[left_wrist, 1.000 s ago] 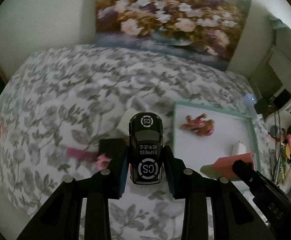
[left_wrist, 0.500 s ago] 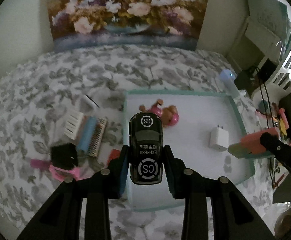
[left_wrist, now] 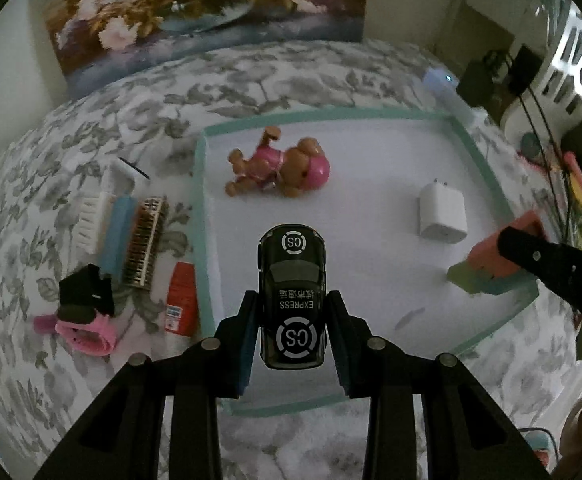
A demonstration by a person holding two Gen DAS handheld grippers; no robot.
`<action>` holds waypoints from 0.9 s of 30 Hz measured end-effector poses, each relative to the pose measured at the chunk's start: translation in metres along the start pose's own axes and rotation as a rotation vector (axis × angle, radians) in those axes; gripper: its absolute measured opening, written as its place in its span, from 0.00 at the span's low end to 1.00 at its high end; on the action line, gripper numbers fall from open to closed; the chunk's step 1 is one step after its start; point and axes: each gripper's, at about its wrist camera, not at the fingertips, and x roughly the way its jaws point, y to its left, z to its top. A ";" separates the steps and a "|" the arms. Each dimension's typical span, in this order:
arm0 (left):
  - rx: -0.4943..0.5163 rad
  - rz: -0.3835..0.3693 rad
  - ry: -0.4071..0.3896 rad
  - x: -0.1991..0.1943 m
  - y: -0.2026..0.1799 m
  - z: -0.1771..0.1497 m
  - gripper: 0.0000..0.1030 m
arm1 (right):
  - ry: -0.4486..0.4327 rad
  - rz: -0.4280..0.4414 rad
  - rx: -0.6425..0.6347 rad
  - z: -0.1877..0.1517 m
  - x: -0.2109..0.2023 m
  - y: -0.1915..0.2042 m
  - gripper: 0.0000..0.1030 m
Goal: Organize rigid objects
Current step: 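Lower the pink-blue toy into the tray with the right tool while the left tool carries the car, then lower the black toy car into the tray and open the left tool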
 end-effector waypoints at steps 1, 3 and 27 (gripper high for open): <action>0.000 -0.002 0.006 0.002 -0.001 -0.001 0.34 | 0.011 0.001 -0.003 -0.001 0.004 0.001 0.32; -0.004 -0.008 0.017 0.005 0.000 -0.001 0.34 | 0.031 -0.002 -0.003 -0.002 0.010 0.000 0.32; -0.025 0.004 0.081 0.025 0.006 -0.002 0.52 | 0.113 -0.028 -0.001 -0.007 0.030 0.003 0.53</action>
